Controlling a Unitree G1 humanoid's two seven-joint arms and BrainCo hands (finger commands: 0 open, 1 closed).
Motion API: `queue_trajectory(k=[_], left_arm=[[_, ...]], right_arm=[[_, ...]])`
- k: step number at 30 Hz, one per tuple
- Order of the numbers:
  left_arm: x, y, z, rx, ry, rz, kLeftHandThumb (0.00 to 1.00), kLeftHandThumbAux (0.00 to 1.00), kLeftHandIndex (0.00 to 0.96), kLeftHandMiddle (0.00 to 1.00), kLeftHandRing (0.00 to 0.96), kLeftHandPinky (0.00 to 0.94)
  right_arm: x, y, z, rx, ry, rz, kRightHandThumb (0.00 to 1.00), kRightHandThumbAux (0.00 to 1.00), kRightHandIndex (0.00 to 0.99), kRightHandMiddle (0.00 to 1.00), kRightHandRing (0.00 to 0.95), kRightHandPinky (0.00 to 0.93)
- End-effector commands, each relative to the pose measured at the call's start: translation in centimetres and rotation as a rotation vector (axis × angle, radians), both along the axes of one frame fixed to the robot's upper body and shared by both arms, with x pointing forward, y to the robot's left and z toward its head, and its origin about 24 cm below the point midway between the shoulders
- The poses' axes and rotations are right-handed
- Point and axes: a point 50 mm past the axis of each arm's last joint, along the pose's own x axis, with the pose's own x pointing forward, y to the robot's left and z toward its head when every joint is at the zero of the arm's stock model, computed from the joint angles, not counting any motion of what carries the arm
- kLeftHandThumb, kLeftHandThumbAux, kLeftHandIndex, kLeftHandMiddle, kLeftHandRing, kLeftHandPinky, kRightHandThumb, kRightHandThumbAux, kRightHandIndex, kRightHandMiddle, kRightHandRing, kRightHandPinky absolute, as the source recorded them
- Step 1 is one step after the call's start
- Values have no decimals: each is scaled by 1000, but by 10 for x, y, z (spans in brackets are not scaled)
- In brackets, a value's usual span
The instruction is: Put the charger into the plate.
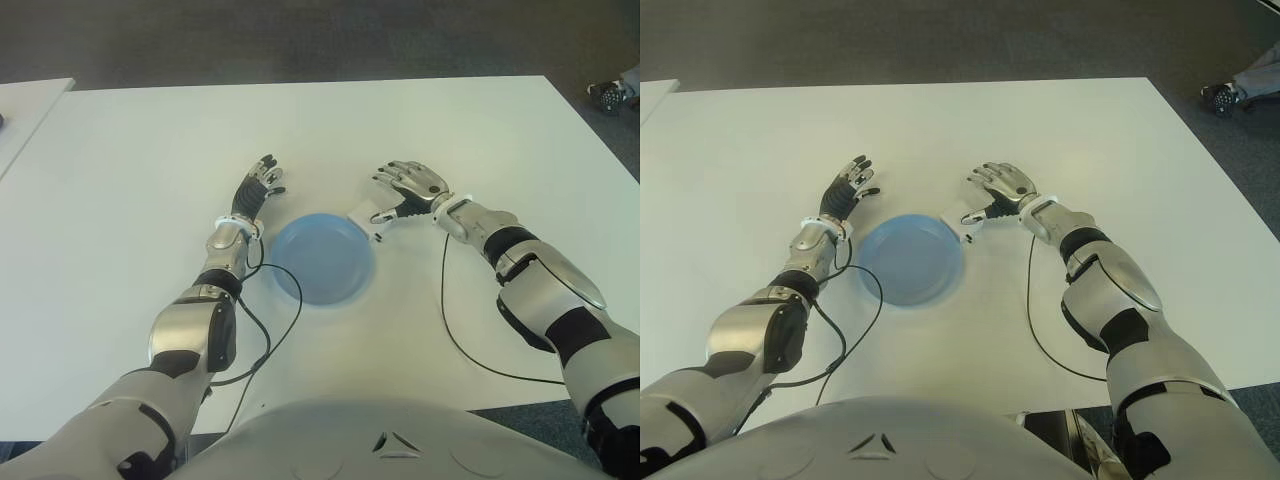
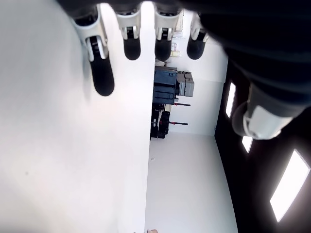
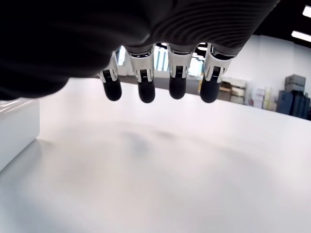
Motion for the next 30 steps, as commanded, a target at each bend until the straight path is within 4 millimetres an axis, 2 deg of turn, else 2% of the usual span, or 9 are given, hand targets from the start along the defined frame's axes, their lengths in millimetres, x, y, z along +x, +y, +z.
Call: queue_trajectory(k=[1,30], left_arm=[[-16,1,-23,-14,125,0,46,519,0,0,0,50],[-16,2,-23,-18,126,-1,41,504,0,0,0,52]], right_arm=[[-15,-19,-17,-33,69,-24,335,101,0,0,0,0],[-35,-33,-27,75,73,-15,329,104,0,0,0,0]])
